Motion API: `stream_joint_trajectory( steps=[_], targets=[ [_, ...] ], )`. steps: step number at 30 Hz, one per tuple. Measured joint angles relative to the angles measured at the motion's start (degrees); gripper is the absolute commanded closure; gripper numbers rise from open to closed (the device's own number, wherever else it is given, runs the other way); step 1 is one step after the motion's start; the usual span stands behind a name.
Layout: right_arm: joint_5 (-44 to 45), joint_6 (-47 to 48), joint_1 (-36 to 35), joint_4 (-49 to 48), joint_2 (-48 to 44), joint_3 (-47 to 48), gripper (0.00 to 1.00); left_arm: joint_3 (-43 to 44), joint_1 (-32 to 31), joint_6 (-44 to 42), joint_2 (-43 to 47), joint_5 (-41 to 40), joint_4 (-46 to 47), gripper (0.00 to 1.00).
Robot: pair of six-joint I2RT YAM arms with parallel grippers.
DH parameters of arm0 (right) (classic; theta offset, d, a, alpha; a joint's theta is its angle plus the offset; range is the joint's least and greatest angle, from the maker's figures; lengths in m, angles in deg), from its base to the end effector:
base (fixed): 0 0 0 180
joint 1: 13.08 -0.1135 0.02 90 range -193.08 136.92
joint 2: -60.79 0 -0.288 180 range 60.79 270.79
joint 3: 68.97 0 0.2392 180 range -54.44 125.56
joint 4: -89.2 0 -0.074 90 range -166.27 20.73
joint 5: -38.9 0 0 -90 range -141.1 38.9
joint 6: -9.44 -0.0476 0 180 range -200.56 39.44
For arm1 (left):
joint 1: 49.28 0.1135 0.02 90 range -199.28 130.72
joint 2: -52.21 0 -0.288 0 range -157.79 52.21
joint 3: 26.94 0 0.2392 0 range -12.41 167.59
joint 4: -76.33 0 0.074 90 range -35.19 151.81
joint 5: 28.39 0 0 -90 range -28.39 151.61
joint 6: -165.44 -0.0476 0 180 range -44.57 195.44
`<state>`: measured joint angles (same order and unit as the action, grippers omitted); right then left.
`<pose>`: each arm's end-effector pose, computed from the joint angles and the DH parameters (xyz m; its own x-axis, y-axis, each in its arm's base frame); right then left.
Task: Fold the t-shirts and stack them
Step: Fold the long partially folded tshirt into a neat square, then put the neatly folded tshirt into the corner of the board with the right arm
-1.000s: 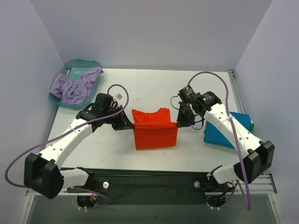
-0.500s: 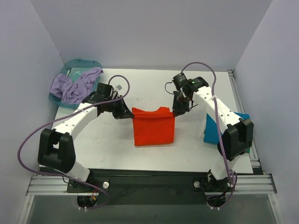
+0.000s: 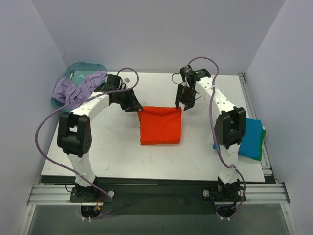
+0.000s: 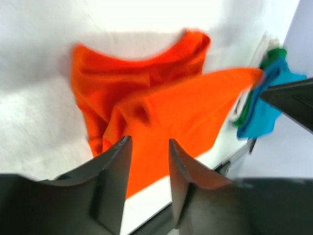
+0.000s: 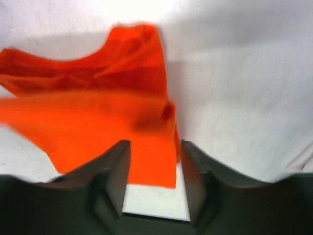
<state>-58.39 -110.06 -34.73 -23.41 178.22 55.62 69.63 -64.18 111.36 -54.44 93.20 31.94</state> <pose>0.4162 0.1717 0.2937 -0.9112 0.1638 -0.3779 0.0278 0.9399 0.3404 0.3846 -0.1281 0.2543 -0.9380 -0.2675 -0.2205 -0.0458 0.7260 -0.6862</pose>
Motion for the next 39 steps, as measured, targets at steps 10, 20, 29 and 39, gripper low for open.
stream_joint_trajectory(
  steps=[10, 20, 29, 39],
  targets=[
    [-8.7, 5.2, 4.5, -5.9, 7.1, 2.5, 0.19, 4.4, 1.9, -0.9, -5.2, -6.9, 2.5, 0.36],
    [-18.8, 5.4, 5.3, -20.7, -11.4, -31.1, 0.04, -14.6, 1.9, -0.2, 1.6, -1.1, 13.0, 0.33],
    [-23.9, 3.4, 6.8, -31.7, -15.2, -42.8, 0.0, -18.3, 1.7, 0.9, 1.6, 3.0, 20.8, 0.32],
    [-25.7, 1.6, 7.3, -35.9, -15.1, -43.1, 0.0, -18.3, 0.8, 0.7, -2.2, 2.9, 23.7, 0.31]
  ],
)
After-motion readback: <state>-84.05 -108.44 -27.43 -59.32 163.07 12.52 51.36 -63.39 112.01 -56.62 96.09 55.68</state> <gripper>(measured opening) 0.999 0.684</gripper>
